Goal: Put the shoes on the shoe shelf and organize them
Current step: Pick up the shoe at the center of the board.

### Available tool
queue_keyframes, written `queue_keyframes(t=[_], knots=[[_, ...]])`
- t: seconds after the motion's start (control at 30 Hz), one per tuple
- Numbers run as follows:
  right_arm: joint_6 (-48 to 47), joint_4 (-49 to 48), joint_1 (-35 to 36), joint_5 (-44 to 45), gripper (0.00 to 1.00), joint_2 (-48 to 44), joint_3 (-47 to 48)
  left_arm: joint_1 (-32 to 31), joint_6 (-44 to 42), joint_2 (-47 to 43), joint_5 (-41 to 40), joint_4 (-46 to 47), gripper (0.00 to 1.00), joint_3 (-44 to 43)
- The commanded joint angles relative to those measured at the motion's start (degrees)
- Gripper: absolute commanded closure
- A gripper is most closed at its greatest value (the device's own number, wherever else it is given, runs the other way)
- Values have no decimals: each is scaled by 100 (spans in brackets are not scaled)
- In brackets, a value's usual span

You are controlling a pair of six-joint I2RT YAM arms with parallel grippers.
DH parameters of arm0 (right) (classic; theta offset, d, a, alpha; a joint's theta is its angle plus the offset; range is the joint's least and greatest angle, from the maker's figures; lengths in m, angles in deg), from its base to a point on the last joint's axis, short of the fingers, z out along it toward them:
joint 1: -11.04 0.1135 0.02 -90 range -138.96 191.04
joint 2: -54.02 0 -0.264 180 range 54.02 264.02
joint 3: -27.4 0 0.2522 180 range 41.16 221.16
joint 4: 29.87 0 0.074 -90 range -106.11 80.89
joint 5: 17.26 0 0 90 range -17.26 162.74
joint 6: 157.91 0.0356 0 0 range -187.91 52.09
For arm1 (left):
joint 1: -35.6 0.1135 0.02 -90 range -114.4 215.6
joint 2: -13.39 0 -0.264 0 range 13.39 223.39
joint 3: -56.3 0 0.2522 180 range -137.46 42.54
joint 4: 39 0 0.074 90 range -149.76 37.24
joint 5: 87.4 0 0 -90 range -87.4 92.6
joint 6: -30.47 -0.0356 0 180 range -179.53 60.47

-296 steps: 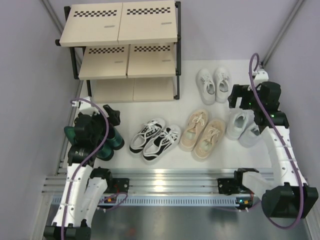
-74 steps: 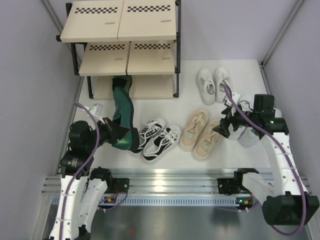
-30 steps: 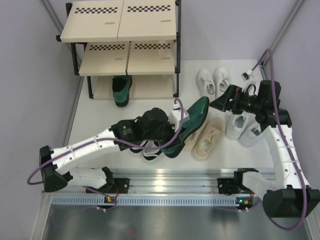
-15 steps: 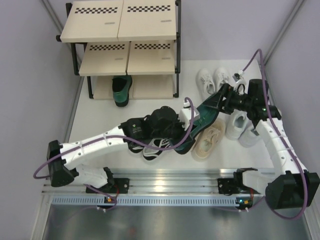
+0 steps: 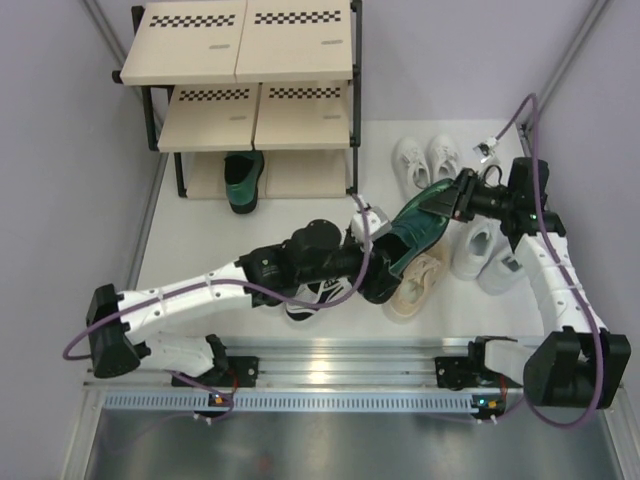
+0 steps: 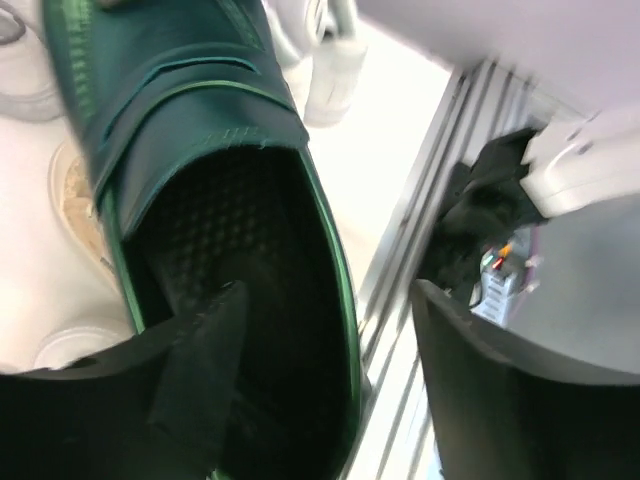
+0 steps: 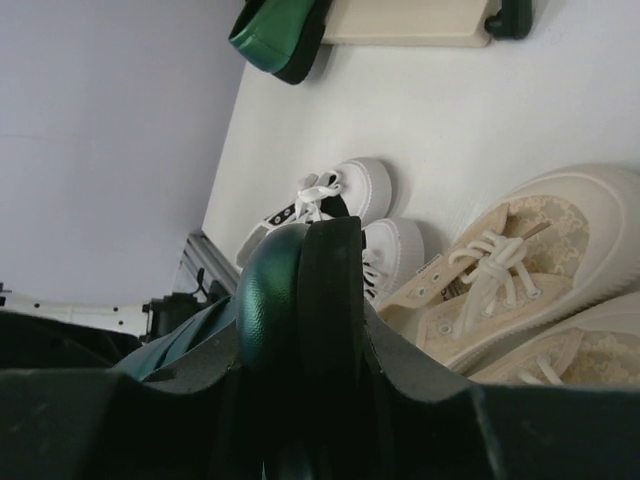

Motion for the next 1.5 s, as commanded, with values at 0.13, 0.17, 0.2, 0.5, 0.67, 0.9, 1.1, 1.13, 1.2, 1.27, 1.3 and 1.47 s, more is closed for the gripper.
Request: queue_keyframes(t=[0.13,0.17,0.2,0.5,0.67,0.9,1.1,1.13,1.2,1.27,1.3,1.47], knots=[[769,-1152,-937,-1419,100,-113,-279,50,1035,-1505,-322,2361,3,885],[900,-1527,-981,-1541,100,-139,-323,50,1132,-1776,-428,2388,2,973],[1310,-1861,-1060,-1577,100,-166,-436,50,1220,-1927,-446,2406,2,1182],[3412,-4322,-1271,-1631,100,-298,-604,111,2748,-3281,-1581,2825,2,2791],[4249,-5239,-1272,-1473,100,-263,-736,164,3733,-3133,-1449,3741,2,3337],[4251,-5214,-1280,-1455,100,-315,-938,278,4488,-2333,-1133,4733,2,3311],[4021,-4976,-1280,-1428,100,-342,-982,401,5070,-1770,-719,5615,2,3146],[4013,-4985,-1272,-1420,100,-342,-982,410,5096,-1674,-754,5475,2,3083],[4013,-4994,-1272,-1428,100,-342,-982,410,5141,-1621,-930,4948,2,2926],[4013,-4994,-1263,-1437,100,-350,-991,427,5263,-1489,-1000,4692,2,2741],[4004,-4994,-1263,-1437,100,-377,-1000,436,5290,-1445,-992,4622,2,2714],[4205,-5274,-1263,-1428,100,-351,-1009,454,5404,-1216,-816,4797,2,2696]])
